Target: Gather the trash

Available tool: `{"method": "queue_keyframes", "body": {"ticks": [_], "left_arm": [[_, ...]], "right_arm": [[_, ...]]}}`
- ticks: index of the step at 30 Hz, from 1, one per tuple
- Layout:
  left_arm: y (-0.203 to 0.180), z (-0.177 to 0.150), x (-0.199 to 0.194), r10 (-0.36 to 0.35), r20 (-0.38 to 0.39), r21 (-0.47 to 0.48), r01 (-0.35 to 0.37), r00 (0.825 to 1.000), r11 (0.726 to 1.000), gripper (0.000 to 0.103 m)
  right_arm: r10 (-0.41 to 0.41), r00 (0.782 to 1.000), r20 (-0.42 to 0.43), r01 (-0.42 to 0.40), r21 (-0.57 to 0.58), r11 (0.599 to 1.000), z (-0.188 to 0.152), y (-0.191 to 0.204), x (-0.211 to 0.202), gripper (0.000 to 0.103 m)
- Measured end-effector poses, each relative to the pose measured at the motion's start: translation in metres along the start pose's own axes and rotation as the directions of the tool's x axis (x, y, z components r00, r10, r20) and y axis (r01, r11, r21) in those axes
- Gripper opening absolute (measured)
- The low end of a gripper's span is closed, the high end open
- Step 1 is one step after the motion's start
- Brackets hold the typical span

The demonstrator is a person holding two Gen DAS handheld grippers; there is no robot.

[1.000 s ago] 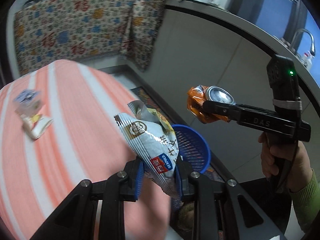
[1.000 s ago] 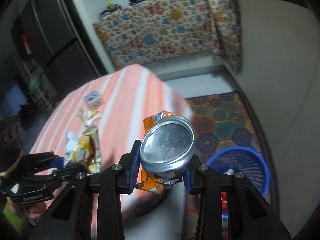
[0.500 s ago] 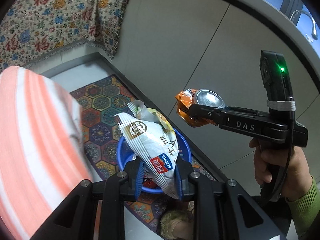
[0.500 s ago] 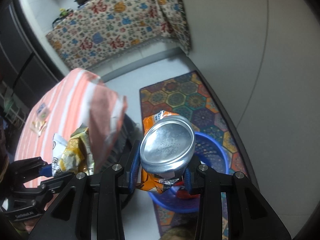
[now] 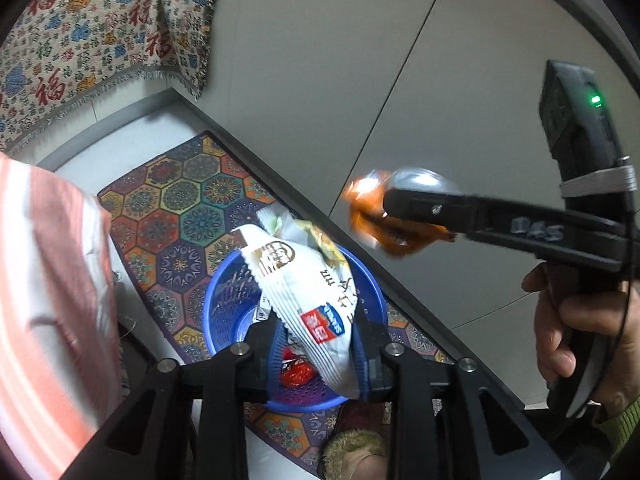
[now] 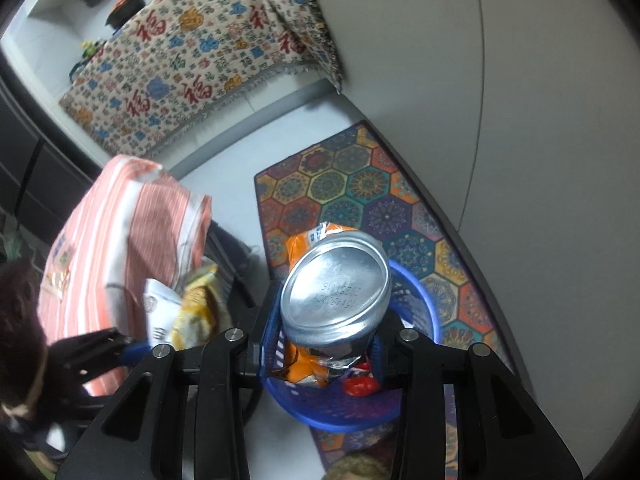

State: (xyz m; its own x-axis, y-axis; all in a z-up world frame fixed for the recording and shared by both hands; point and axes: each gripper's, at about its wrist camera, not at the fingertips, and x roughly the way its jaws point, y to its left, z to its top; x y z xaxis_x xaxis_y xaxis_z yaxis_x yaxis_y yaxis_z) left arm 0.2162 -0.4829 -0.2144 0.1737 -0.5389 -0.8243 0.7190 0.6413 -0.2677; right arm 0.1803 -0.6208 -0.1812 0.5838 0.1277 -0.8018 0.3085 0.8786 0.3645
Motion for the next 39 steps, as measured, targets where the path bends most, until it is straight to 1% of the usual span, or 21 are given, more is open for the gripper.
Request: {"method": "queue_keyframes", "body": {"ticks": [1,2,5,7,9,11,12,13,14,16,18,20,22,24,26,28,31,34,35,37,39], "left_arm": [[-0.003,-0.001,0.002,-0.003,-0.002,-0.002,0.003,1.0,1.0,0.039],[-0.002,0.0,0.003,-0.003,0.003,-0.003,0.003,1.0,1.0,0.039],[-0.001,0.002,-0.001,0.023,0.023,-0.007,-0.023,0.999,1.0,0.039],[0.001,0.001,-0.013,0.037,0.047,-0.013,-0.037,0.998,0.999,0.039],[0.002,-0.003,-0.03,0.059,0.072,-0.018,-0.057,0.996,0.998,0.039],[0.004,-0.009,-0.054,0.087,0.103,-0.02,-0.086,0.991,0.996,0.04],[0.006,-0.014,-0.067,0.104,0.117,-0.021,-0.103,0.988,0.994,0.043],[0.009,-0.019,-0.08,0.126,0.132,-0.026,-0.123,0.983,0.992,0.055],[0.014,-0.024,-0.094,0.149,0.151,-0.034,-0.145,0.977,0.989,0.064],[0.025,-0.04,-0.122,0.196,0.191,-0.052,-0.189,0.962,0.98,0.065],[0.04,-0.059,-0.145,0.232,0.198,-0.072,-0.222,0.952,0.972,0.065],[0.06,-0.08,-0.164,0.282,0.191,-0.108,-0.265,0.94,0.958,0.065],[0.084,-0.102,-0.182,0.339,0.171,-0.16,-0.313,0.925,0.936,0.065],[0.111,-0.125,-0.198,0.394,0.147,-0.214,-0.36,0.907,0.908,0.065],[0.135,-0.143,-0.211,0.444,0.122,-0.266,-0.402,0.888,0.876,0.065],[0.161,-0.161,-0.227,0.488,0.099,-0.324,-0.436,0.867,0.84,0.065],[0.187,-0.18,-0.248,0.519,0.087,-0.385,-0.451,0.851,0.805,0.065],[0.199,-0.186,-0.257,0.548,0.076,-0.398,-0.478,0.833,0.783,0.065],[0.203,-0.186,-0.256,0.553,0.07,-0.399,-0.485,0.83,0.779,0.065],[0.212,-0.187,-0.257,0.554,0.063,-0.405,-0.486,0.83,0.775,0.065],[0.218,-0.181,-0.257,0.546,0.067,-0.418,-0.473,0.835,0.776,0.065]], "right_arm": [[0.011,1.0,0.006,-0.011,0.013,1.0,-0.001,-0.001,-0.001,0.06],[0.019,1.0,0.014,-0.02,0.024,1.0,0.0,-0.003,-0.002,0.066],[0.0,0.999,0.049,-0.001,0.024,1.0,0.0,-0.002,-0.009,0.066],[-0.016,0.998,0.066,0.015,0.029,0.999,-0.001,-0.002,-0.013,0.068],[-0.036,0.997,0.075,0.033,0.029,0.999,-0.002,0.0,-0.014,0.073],[-0.06,0.995,0.085,0.06,0.006,0.998,-0.001,0.005,-0.017,0.074],[-0.074,0.993,0.094,0.076,-0.012,0.997,-0.001,0.009,-0.019,0.074],[-0.085,0.991,0.102,0.088,-0.029,0.996,-0.001,0.013,-0.02,0.074],[-0.096,0.989,0.114,0.102,-0.05,0.993,0.0,0.02,-0.023,0.076],[-0.109,0.985,0.136,0.122,-0.093,0.988,-0.001,0.034,-0.027,0.081],[-0.117,0.979,0.169,0.142,-0.139,0.98,-0.003,0.053,-0.033,0.085],[-0.109,0.972,0.206,0.147,-0.181,0.972,-0.006,0.077,-0.038,0.086],[-0.077,0.97,0.232,0.129,-0.219,0.967,-0.011,0.107,-0.04,0.092],[-0.026,0.971,0.239,0.092,-0.27,0.959,-0.02,0.138,-0.037,0.094],[0.033,0.973,0.227,0.052,-0.358,0.932,-0.034,0.18,-0.029,0.094],[0.084,0.979,0.185,0.008,-0.451,0.893,-0.052,0.22,-0.016,0.094],[0.145,0.984,0.103,-0.063,-0.561,0.826,-0.08,0.273,0.003,0.094],[0.173,0.984,0.039,-0.107,-0.646,0.756,-0.106,0.316,0.019,0.094],[0.175,0.984,0.024,-0.114,-0.668,0.736,-0.113,0.326,0.024,0.094],[0.156,0.988,-0.012,-0.118,-0.706,0.698,-0.126,0.341,0.036,0.094],[0.121,0.992,-0.039,-0.112,-0.722,0.683,-0.136,0.351,0.049,0.094]]}}
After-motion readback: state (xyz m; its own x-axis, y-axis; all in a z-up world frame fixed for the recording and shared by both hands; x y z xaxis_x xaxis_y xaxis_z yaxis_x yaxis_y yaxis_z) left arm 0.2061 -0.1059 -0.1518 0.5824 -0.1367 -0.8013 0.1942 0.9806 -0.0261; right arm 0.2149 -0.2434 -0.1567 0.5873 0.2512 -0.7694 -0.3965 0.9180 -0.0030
